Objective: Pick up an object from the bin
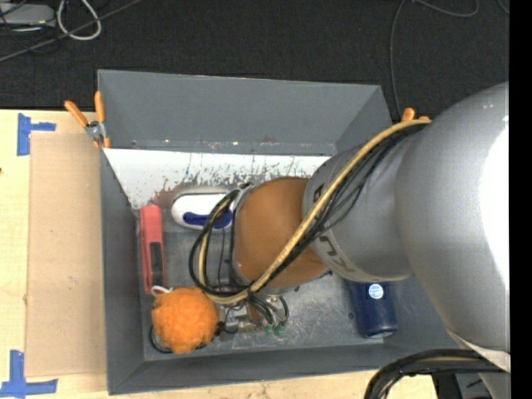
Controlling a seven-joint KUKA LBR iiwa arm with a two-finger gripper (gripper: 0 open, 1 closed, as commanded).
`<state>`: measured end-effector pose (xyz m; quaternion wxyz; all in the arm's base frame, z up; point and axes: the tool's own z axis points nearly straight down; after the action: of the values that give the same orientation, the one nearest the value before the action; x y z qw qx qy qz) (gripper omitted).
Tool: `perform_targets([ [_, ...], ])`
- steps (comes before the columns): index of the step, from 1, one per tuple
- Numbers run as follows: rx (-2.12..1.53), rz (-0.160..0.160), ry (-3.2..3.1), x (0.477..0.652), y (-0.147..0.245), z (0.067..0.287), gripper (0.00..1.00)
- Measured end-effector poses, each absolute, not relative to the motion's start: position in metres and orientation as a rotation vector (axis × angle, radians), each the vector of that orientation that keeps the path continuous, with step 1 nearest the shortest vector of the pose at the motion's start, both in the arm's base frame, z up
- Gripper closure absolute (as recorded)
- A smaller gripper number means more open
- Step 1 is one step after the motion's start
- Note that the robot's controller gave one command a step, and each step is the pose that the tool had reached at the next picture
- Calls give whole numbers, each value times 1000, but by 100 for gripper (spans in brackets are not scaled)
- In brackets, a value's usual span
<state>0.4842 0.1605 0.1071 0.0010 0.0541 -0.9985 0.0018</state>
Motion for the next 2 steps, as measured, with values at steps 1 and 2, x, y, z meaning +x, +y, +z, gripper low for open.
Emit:
perform_targets([
  [1, 169, 5, -3135, 484, 161, 107, 100],
  [2, 165, -1, -3146, 480, 169, 78, 100],
])
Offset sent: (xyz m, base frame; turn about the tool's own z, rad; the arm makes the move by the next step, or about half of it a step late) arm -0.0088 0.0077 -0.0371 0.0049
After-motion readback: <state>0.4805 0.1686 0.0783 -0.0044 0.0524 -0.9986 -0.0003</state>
